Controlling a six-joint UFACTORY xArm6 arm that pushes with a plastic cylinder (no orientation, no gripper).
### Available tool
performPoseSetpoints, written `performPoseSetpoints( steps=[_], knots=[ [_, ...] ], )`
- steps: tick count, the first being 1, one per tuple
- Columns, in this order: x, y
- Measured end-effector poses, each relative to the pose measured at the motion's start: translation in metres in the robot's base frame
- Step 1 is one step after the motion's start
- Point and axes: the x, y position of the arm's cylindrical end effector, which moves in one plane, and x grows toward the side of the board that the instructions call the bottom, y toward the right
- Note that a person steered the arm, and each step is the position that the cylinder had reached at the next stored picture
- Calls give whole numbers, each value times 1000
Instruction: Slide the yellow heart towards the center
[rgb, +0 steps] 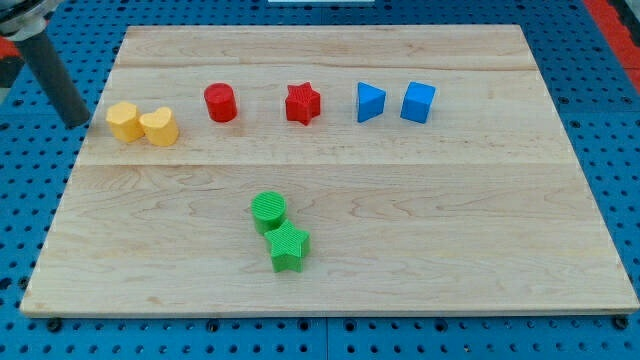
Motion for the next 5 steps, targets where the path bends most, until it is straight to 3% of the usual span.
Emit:
performPoseSetpoints(
  steps=[1, 2, 4, 5],
  knots=[
    [-11, 31],
    [18, 57],
    [-9, 80],
    [27, 124]
  ],
)
